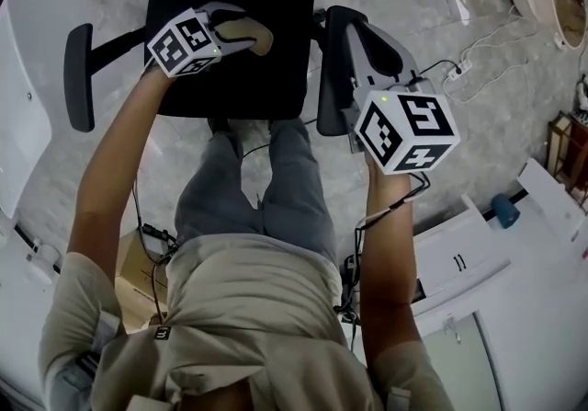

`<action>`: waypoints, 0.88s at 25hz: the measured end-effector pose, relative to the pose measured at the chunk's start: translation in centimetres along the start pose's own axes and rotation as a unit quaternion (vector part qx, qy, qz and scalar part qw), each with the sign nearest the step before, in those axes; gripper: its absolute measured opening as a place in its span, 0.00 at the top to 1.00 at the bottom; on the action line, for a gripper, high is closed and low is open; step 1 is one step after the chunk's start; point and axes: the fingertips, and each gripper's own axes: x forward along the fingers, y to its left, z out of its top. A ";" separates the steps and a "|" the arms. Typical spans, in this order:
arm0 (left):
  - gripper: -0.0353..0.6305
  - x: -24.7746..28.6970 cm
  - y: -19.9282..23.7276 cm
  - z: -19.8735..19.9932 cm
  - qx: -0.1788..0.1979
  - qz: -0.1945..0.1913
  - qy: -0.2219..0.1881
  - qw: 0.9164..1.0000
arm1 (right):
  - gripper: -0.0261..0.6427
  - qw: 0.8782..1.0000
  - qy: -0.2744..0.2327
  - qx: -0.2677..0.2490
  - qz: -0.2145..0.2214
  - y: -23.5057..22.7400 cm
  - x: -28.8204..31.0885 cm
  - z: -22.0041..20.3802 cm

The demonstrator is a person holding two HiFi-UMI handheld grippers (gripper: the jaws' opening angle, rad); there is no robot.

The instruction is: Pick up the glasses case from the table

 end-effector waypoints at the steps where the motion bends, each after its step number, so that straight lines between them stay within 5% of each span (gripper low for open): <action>1: 0.56 0.6 0.0 -0.6 0.010 -0.003 0.009 1.000 | 0.92 1.000 0.001 0.001 0.000 -0.1 0.1 -0.2; 6: 0.47 4.1 0.9 -3.9 0.073 -0.003 0.069 0.995 | 0.92 1.000 0.009 0.008 -0.003 -1.3 1.0 -1.7; 11: 0.42 8.2 1.8 -7.5 0.142 -0.008 0.137 0.980 | 0.92 1.000 0.015 0.013 -0.007 -3.3 2.1 -3.5; 15: 0.38 10.2 2.3 -9.7 0.199 -0.010 0.184 0.962 | 0.92 1.000 0.017 0.016 -0.007 -4.1 2.4 -4.2; 22: 0.35 12.8 3.1 -13.6 0.289 -0.037 0.264 0.919 | 0.92 0.999 0.023 0.021 -0.007 -5.1 3.2 -5.4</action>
